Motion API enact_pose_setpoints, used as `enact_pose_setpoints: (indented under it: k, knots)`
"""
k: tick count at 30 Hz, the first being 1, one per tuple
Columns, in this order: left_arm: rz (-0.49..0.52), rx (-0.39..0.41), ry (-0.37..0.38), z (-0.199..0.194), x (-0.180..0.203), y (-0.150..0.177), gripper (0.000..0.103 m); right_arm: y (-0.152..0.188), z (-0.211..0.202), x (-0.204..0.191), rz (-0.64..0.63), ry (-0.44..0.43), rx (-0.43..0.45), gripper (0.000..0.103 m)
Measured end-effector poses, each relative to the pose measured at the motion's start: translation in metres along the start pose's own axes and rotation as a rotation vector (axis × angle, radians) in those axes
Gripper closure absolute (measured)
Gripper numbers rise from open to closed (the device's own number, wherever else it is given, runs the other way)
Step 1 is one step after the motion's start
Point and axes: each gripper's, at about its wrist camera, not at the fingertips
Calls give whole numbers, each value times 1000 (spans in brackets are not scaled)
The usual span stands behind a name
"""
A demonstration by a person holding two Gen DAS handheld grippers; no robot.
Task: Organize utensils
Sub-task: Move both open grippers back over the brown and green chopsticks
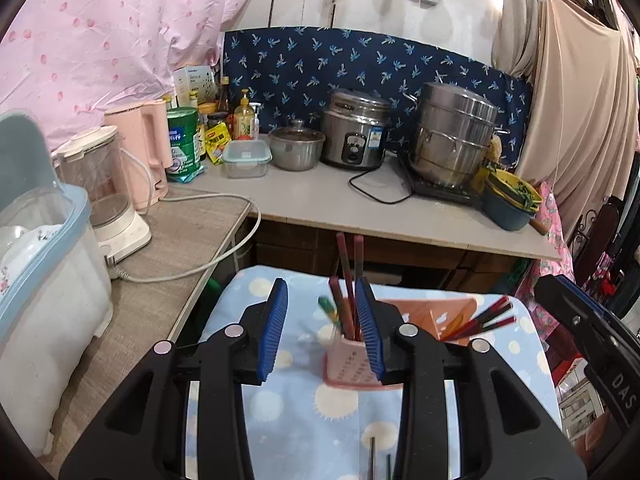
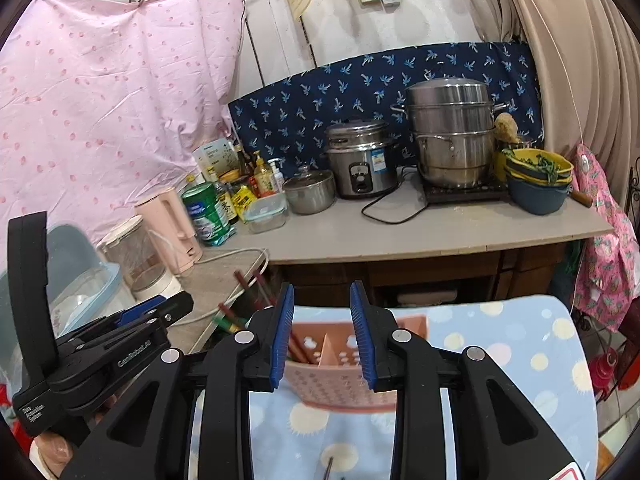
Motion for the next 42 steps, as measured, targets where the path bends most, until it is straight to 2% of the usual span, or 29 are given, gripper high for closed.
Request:
enact_pose_setpoints:
  k: [8,21,33,42]
  knots:
    - [16,-53,-22,-17,-2,33,69,37,-27,-13,-48,15,-29,74]
    - [33,-146,-35,-30,-10,95,69,98,-58,1,-22,53,-101,72]
    - [34,-237,-60,-39,-19,165,69,190,-74,12,-16,65,-262,72]
    - [41,-302,-67,-44,-20,211,69,261,-83,1,-64,56,-380,72]
Point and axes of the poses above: each gripper's, at about its wrist camera, not at the fingertips, and z roughly the way its jaws point, x to its right, y to its underside, and after that the axes turned 6 degrees about y, right-handed
